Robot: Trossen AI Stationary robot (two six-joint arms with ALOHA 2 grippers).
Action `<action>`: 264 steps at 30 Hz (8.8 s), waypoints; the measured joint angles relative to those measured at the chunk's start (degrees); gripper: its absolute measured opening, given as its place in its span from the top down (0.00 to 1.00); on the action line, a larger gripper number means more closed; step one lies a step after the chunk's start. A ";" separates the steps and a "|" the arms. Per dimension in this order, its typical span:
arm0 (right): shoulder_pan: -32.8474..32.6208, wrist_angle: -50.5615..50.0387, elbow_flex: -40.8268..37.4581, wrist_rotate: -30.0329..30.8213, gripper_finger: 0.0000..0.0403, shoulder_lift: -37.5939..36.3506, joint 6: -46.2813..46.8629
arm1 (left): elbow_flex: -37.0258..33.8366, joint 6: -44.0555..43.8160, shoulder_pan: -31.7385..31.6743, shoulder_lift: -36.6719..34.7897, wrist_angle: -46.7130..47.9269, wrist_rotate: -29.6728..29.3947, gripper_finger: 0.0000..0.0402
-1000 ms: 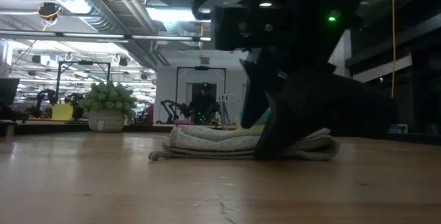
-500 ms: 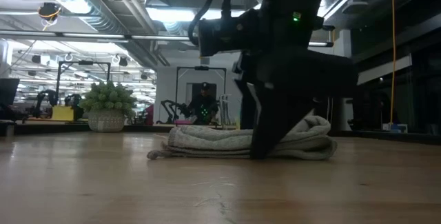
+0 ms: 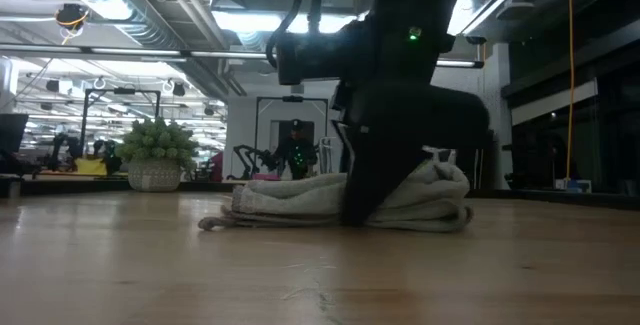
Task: Fold microfiber towels
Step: Put the gray microfiber cloth into the transparent bin, then return to Home Position
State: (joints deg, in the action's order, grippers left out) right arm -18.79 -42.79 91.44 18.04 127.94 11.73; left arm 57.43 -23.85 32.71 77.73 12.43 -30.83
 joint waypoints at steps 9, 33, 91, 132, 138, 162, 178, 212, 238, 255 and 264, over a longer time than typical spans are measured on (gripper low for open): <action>0.39 2.10 -0.02 2.65 0.90 0.17 5.39 | 0.00 0.01 0.00 0.00 0.02 0.00 0.65; -0.05 -20.77 4.84 18.46 0.90 -6.61 3.38 | -0.04 0.01 0.00 0.00 2.25 0.00 0.65; 47.06 27.90 -32.08 -2.13 0.57 -31.93 -56.72 | -0.04 0.39 -8.24 0.00 3.92 -0.27 0.65; 26.21 -26.01 -8.57 -19.62 0.46 -39.51 -4.90 | -0.12 7.48 -9.22 -1.51 7.65 -2.80 0.65; 22.63 -3.40 -28.49 -19.71 0.46 -58.60 -2.07 | -0.21 9.32 -10.17 -9.74 11.33 -1.16 0.65; 18.77 43.81 -79.47 -11.54 0.46 -103.74 6.11 | -46.04 11.09 -17.81 -48.92 -27.54 -1.05 0.65; 14.20 37.17 -86.34 0.34 0.46 -119.55 7.82 | -49.85 11.21 -17.63 -50.08 -27.54 -1.03 0.65; 12.96 45.86 -90.95 -4.17 0.46 -119.10 -7.72 | -53.57 4.91 -17.62 -50.01 -30.97 -1.07 0.65; 12.96 45.86 -90.95 -4.17 0.46 -119.10 -7.74 | -53.57 4.93 -17.62 -50.00 -30.97 -1.07 0.65; 12.98 45.86 -90.95 -4.17 0.46 -119.10 -7.74 | -53.57 4.93 -17.62 -49.99 -30.97 -1.07 0.65; 12.98 45.86 -90.95 -4.17 0.46 -119.10 -7.74 | -53.57 4.93 -17.62 -49.99 -30.97 -1.07 0.65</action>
State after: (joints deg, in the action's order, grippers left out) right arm -5.80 3.07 0.49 13.87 8.84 3.99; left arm 3.86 -18.92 15.09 27.74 -18.55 -31.90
